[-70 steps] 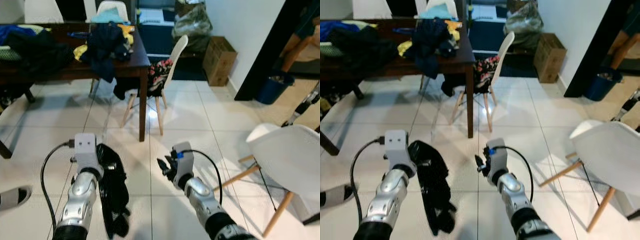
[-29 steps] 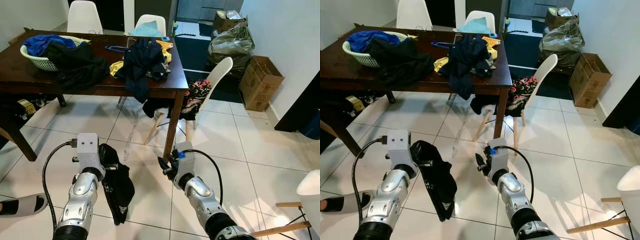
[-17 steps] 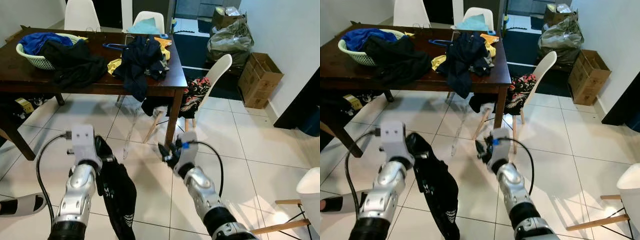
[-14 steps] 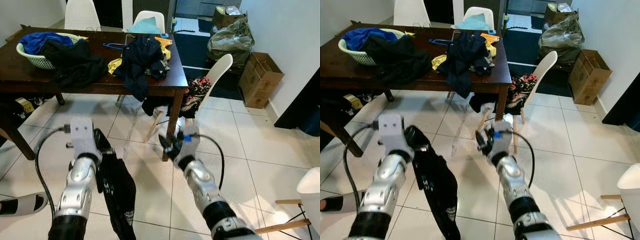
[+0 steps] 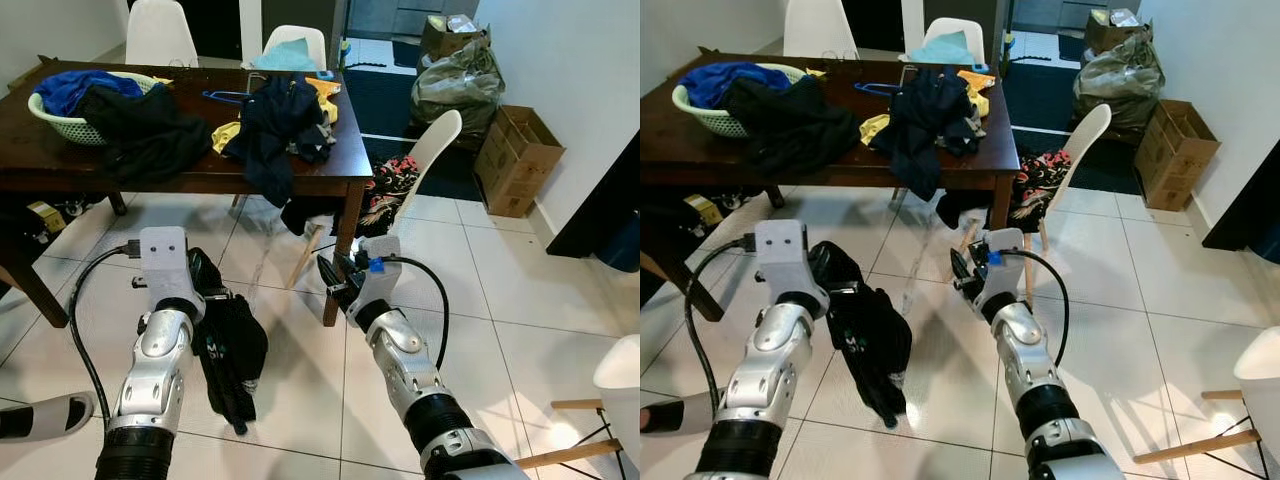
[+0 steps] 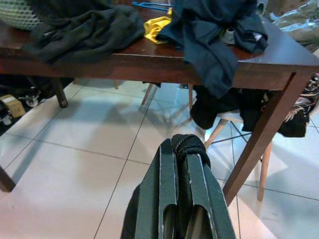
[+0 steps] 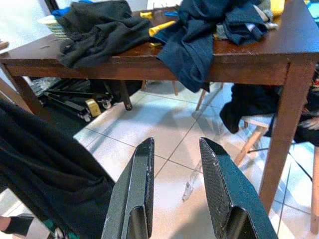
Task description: Hang hanger
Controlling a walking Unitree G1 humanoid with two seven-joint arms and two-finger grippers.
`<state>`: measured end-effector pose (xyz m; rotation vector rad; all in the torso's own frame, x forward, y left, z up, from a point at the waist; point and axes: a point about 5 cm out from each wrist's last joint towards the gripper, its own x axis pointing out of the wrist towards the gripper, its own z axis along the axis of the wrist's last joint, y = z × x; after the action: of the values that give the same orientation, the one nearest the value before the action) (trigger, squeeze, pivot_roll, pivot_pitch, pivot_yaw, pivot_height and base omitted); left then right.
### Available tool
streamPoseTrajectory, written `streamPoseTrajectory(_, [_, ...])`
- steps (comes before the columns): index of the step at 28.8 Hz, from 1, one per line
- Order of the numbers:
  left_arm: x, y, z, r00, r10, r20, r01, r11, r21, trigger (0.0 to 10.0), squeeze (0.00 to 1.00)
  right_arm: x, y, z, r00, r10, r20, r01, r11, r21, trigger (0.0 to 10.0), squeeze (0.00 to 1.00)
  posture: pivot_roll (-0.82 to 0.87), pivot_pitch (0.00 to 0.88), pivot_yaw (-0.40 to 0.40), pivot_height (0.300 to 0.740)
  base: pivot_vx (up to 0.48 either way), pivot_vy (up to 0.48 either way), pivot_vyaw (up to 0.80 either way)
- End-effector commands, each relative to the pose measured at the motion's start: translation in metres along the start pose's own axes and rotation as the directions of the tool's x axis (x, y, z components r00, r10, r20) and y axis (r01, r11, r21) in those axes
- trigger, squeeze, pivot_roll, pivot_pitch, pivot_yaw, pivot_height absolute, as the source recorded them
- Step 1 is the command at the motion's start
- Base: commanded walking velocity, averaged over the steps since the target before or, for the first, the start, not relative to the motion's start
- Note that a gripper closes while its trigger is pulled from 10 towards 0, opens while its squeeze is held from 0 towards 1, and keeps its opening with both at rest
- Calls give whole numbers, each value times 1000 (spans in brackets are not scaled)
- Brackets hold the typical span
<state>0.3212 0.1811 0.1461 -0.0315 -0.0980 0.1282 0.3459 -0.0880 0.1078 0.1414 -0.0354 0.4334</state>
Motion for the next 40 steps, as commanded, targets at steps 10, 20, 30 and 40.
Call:
streamPoseTrajectory(10, [3,-2,13,999,-15,34,15,1000,-6,10000,0,-2,-1,0,1000,-3,-10,3,1000,8,10000,0,26,100,-50,740,412,0,0])
streamPoseTrajectory(20, [4,-2,18,999,-20,42,21,1000,-9,10000,0,-2,0,0,1000,-1,-14,1,1000,12,10000,0,26,100,-50,740,416,0,0])
streamPoseTrajectory(30, [3,-5,23,997,-55,51,55,998,8,10000,0,-4,3,-4,1000,-3,-15,3,1000,26,10000,0,40,98,-40,740,403,0,0])
streamPoseTrajectory(40, [15,-5,78,977,-47,206,38,998,47,10000,0,4,11,17,998,33,61,-34,999,27,10000,0,49,94,-40,740,414,0,134])
